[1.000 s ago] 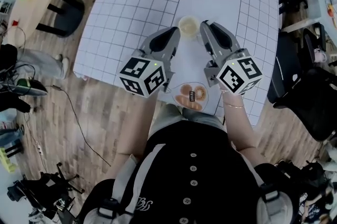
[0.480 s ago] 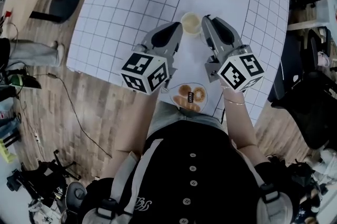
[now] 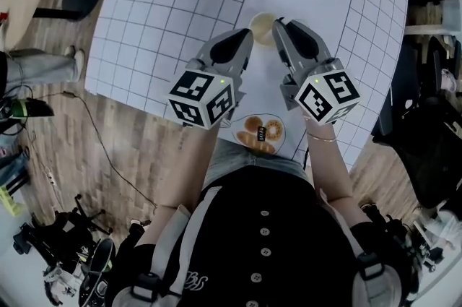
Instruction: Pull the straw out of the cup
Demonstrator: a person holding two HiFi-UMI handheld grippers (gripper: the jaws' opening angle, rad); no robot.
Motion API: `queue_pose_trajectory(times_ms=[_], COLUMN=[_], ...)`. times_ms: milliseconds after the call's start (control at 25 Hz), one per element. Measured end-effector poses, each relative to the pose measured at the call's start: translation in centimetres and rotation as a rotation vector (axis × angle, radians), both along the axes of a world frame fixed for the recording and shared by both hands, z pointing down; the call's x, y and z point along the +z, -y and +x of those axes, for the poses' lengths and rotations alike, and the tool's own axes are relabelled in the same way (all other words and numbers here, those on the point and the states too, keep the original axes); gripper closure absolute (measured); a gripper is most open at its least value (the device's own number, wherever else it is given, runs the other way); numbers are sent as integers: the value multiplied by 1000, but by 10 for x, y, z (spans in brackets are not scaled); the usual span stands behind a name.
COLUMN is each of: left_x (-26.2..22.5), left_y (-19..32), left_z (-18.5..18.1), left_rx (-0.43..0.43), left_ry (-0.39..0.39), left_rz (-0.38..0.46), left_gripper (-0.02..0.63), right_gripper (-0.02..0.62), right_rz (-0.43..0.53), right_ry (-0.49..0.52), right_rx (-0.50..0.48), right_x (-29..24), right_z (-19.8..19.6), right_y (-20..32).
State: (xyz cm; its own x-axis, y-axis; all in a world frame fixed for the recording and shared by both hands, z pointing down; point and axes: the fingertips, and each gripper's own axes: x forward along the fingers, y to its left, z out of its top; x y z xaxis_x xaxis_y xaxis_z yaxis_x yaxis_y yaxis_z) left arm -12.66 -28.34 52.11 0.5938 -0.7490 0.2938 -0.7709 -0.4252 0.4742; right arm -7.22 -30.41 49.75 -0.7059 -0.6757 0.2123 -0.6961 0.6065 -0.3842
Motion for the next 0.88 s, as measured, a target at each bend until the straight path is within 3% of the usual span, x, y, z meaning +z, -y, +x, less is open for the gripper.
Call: queue_pose_trajectory(times_ms=[560,880], left_x=[23,34], left_y=[1,-6], left_z=[-3,-4], left_rx=[-19,-39], left_ry=[12,-27], left_rz=[-55,-74], left_gripper=[607,607], right_gripper=[561,561], right_rz=[-52,-64], right_ry=[-32,-72], right_rx=[8,17], right_x=[33,45], right_z=[-2,-3], right_y=[-5,-8])
